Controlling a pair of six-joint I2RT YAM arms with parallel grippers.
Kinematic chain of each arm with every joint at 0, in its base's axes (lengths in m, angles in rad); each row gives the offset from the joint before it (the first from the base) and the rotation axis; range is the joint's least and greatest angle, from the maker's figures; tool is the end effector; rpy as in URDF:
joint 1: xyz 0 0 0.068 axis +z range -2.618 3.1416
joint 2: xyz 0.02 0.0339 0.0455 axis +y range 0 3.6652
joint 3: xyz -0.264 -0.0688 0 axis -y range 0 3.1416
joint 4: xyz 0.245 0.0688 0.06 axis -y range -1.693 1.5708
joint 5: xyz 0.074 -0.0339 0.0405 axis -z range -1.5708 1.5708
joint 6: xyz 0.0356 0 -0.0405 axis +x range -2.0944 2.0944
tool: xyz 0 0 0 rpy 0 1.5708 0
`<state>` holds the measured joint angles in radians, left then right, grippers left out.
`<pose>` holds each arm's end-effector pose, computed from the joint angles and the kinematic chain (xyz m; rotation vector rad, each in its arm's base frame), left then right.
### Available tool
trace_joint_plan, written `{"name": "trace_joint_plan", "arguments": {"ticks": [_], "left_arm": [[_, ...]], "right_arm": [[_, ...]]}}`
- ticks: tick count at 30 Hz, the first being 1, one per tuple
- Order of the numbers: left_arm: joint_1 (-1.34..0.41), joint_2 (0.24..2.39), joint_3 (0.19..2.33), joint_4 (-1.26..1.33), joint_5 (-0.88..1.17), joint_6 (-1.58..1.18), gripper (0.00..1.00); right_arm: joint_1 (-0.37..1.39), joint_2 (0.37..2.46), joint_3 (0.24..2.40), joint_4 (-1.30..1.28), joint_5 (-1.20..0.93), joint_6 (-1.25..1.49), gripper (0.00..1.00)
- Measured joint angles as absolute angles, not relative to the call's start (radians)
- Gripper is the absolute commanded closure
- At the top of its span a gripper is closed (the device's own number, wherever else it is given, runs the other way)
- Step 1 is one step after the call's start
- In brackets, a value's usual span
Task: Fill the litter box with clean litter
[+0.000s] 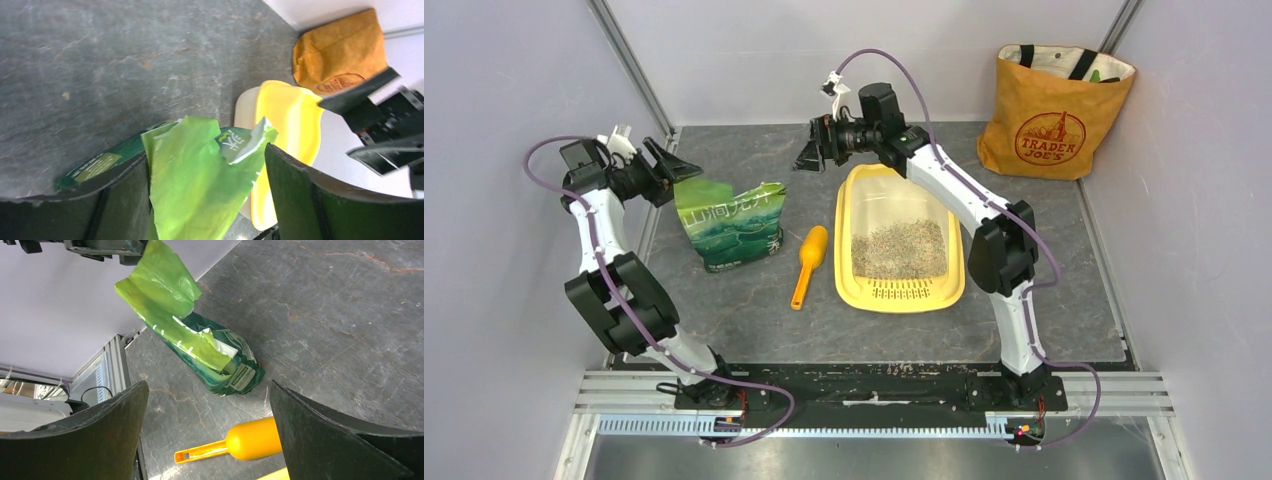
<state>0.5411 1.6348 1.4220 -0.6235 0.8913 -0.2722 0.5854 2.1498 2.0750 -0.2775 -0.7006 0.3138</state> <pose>0.3174 0.1584 0.3123 -0.4888 2.1365 -0.9093 0.4109 0.3000 0.3411 -0.7698 1.8973 1.2545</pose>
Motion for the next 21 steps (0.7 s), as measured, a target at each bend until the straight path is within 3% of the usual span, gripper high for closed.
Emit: {"name": "trace_joint_plan", "arguments": {"ticks": [3, 7, 11, 21], "left_arm": [[0.541, 1.612, 1.419, -0.611, 0.965, -0.244, 0.34], [0.541, 1.612, 1.435, -0.662, 1.066, -0.136, 0.58], [0.542, 1.633, 1.478, -0.764, 1.134, -0.011, 0.97], [0.541, 1.633, 1.539, -0.975, 1.187, 0.347, 0.98]], "right_arm": [[0.593, 2.186, 2.099, -0.264, -0.722, 0.315, 0.03], [0.612, 2.262, 2.173, -0.237, -0.758, 0.316, 0.03], [0.632, 2.318, 2.21, -0.2, -0.78, 0.322, 0.03], [0.698, 2.391, 2.242, -0.163, -0.815, 0.229, 0.03]]}}
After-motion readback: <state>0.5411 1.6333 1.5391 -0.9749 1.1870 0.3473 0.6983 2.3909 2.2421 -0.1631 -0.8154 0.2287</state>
